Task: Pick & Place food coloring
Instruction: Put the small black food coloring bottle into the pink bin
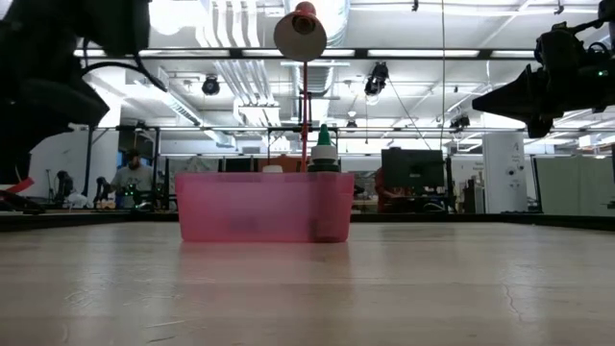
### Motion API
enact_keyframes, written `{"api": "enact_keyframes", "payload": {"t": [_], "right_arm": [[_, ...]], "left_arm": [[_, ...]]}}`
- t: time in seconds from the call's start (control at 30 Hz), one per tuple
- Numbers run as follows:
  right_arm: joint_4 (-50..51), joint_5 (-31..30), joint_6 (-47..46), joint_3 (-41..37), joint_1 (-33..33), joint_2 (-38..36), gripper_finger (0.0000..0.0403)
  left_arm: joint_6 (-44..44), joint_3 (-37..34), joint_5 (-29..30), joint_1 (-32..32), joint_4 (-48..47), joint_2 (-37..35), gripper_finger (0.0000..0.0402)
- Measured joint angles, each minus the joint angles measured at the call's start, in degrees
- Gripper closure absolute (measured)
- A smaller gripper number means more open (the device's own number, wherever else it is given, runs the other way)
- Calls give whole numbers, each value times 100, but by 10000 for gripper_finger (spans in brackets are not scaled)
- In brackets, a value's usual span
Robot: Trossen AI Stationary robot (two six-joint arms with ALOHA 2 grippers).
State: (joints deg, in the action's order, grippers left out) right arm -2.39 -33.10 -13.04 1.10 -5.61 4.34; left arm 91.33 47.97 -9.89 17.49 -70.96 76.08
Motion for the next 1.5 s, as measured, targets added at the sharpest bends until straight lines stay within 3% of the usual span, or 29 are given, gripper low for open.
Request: {"api": "enact_keyframes", "payload": {"t": [0.4,0.9,1.07,1.4,1.5], "right_arm": [[0,-1,0,-1,2,0,394],[0,-1,0,-1,2,0,394],[0,-1,0,-2,2,0,394],[0,0,0,0,2,0,394],[0,-2,0,0,2,0,394]], "left_arm": [[370,-812,-99,350,947,-264,168],[586,-1128,-312,534,1399,-267,175],[584,-1155,-304,534,1399,-265,220],[580,-1158,-304,530,1396,-267,367],[467,-1045,-152,532,1387,-263,375]]}}
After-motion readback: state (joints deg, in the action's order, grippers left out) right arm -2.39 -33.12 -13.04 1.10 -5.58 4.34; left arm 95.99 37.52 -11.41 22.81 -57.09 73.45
